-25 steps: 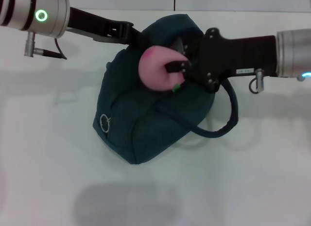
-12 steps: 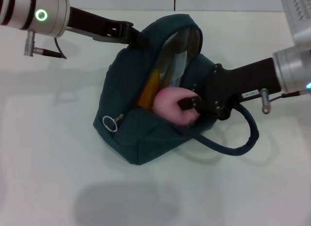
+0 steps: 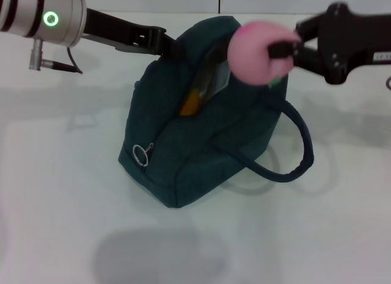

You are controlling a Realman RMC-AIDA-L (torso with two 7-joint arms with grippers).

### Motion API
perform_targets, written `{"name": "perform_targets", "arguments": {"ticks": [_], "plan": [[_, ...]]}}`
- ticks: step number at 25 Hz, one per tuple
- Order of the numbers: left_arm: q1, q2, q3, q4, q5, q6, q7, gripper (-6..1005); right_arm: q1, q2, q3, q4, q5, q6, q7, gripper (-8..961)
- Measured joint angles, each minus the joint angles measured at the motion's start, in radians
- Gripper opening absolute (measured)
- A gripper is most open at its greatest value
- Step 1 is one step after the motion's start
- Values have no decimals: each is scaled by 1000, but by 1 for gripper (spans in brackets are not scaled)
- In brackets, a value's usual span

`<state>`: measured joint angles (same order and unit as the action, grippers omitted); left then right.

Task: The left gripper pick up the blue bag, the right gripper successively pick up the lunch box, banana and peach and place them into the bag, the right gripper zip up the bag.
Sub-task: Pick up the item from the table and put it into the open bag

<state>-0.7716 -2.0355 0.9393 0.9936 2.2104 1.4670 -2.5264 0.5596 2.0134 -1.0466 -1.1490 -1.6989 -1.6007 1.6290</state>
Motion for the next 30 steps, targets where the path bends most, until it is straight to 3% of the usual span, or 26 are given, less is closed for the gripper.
{"name": "perform_targets", "arguments": {"ticks": [1,2,6,12,19,30], "plan": [[0,0,0,0,0,0,0,79,0,0,0,0,0,0,0,51],[0,-1,-1,0,0,-1,0,79,4,4,-17,38,110,7,-98,52],[0,-2,2,0,0,-2,1,79,40,8,-89,120,175,47,-196,54],[-1,0,1,0,0,-2,1,80,90,8,-230,227,186,169,-305,58],[-2,1,-2,0,1,-2,2,80,84,10,-355,235,183,298,-356,62],[-2,-2,2,-1,0,0,2,81,102,4,-377,295,77,327,-266,68]]}}
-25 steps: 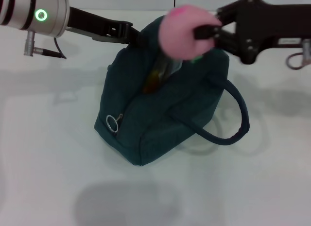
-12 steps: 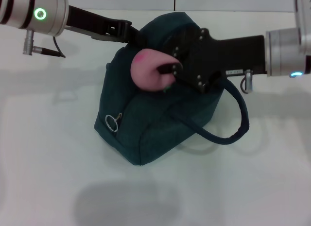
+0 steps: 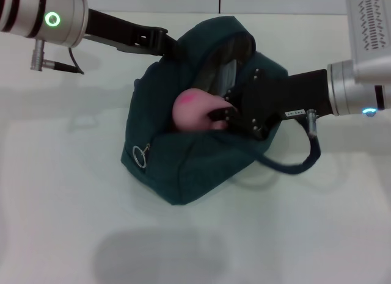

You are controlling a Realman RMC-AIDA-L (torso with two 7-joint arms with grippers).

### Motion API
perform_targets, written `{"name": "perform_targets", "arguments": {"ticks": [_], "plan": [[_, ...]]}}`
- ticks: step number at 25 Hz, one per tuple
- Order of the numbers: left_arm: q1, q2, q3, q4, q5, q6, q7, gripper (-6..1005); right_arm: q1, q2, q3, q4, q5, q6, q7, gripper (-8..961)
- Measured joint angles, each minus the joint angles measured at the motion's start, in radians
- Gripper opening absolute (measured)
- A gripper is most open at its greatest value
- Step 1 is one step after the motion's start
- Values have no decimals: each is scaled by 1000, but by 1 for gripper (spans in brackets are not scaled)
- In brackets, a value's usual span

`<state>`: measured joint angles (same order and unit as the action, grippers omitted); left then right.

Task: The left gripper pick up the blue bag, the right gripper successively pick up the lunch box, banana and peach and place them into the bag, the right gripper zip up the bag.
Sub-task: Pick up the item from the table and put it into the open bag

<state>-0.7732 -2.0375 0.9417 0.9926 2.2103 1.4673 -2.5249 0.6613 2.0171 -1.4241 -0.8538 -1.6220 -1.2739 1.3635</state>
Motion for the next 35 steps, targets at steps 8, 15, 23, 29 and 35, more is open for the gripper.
{"name": "perform_targets", "arguments": {"ticks": [8,15,23,29,35], "plan": [[0,-3,1,0,-3,2,0,81,54,1,5,29,-16,69,173,73],[2,-11,10,0,-4,2,0,82,70,2,-1,39,-17,75,288,78],[9,-11,11,2,-6,4,-2,82,91,-40,9,15,-69,-83,470,82],[9,-12,11,8,-6,11,-6,83,69,-43,73,13,-75,-125,485,86],[9,-12,11,9,-6,15,-6,83,52,-37,121,-1,-75,-175,480,278]]}}
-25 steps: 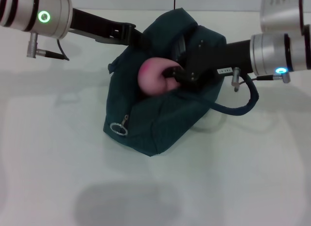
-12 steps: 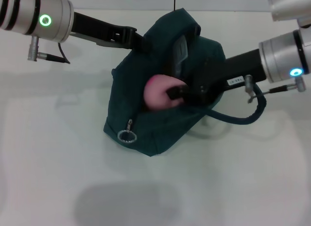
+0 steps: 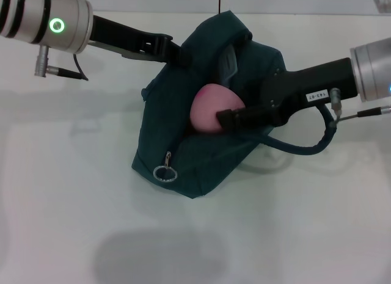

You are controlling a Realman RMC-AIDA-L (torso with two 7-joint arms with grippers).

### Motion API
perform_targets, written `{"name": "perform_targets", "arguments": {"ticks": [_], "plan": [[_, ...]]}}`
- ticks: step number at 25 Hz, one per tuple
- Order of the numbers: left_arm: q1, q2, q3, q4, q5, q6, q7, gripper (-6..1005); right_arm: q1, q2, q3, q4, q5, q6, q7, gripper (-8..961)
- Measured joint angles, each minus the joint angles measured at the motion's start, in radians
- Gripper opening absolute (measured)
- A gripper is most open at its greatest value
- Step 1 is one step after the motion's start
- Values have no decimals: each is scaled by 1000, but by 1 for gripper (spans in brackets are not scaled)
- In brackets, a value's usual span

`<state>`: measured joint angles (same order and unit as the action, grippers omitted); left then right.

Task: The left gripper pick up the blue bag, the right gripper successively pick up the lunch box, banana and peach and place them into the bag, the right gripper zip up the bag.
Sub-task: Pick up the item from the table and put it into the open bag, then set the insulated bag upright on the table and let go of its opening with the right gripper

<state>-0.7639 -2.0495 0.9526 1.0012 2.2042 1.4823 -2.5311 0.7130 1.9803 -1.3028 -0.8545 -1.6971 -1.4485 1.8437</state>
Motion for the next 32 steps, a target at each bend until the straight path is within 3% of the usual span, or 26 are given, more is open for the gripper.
{"name": "perform_targets", "arguments": {"ticks": [3,10,13,17,21,25,29,32], "plan": [[0,0,0,0,0,0,0,83,-17,1,14,-14,0,-7,0,517],[0,-1,0,1,0,0,0,84,-76,18,129,-39,1,-11,-36,644],[0,-1,0,1,0,0,2,84,-96,13,149,-40,7,-15,-49,698],[1,-1,0,1,-1,1,4,84,-120,16,194,-40,11,-40,-81,690],[2,-1,0,-1,-2,1,5,84,-161,30,333,-47,30,-156,-151,685],[2,-1,-3,-6,-2,1,6,85,-230,21,467,-51,52,-251,-209,681],[5,-1,-5,-7,-2,1,6,85,-309,0,503,-44,41,-225,-238,682],[14,-1,-6,-7,-2,1,6,85,-334,5,499,8,-4,-149,-276,682]]}}
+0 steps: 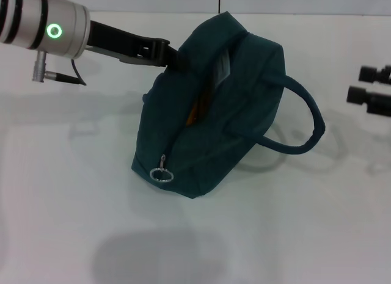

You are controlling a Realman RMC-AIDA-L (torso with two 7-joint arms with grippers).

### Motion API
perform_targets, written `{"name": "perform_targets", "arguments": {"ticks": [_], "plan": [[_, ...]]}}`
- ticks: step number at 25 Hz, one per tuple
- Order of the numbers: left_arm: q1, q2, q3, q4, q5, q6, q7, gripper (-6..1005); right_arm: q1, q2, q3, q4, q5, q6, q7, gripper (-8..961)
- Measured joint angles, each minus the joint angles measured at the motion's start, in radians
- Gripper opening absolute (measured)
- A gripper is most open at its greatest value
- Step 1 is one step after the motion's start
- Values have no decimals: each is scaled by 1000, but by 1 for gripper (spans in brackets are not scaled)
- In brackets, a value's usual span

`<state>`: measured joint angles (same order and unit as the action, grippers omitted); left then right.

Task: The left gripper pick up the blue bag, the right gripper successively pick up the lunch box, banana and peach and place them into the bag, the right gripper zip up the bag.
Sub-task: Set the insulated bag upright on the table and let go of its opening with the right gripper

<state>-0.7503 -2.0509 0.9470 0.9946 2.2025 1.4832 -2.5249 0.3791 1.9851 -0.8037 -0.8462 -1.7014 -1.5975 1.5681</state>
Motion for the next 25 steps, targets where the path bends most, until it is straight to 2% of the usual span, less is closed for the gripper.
{"name": "perform_targets", "arguments": {"ticks": [3,5,6,7,12,15,20,25], "plan": [[2,0,-1,0,0,-1,0,85,15,12,0,72,-7,32,-45,682],[2,0,-1,0,0,-1,0,85,44,19,0,117,-4,37,-61,682],[2,0,-1,0,0,-1,1,85,81,24,-1,154,1,52,-65,682],[2,0,-1,0,0,-1,1,85,81,24,-1,154,1,52,-65,682],[2,0,2,0,0,-3,8,86,178,28,-8,247,-5,132,-70,682],[2,0,2,2,0,-3,8,86,215,28,-57,279,-6,202,-70,682],[2,0,0,3,0,-2,8,86,244,32,-174,310,0,347,-63,682],[6,0,1,2,0,-2,6,87,239,35,-179,316,2,427,-62,682]]}}
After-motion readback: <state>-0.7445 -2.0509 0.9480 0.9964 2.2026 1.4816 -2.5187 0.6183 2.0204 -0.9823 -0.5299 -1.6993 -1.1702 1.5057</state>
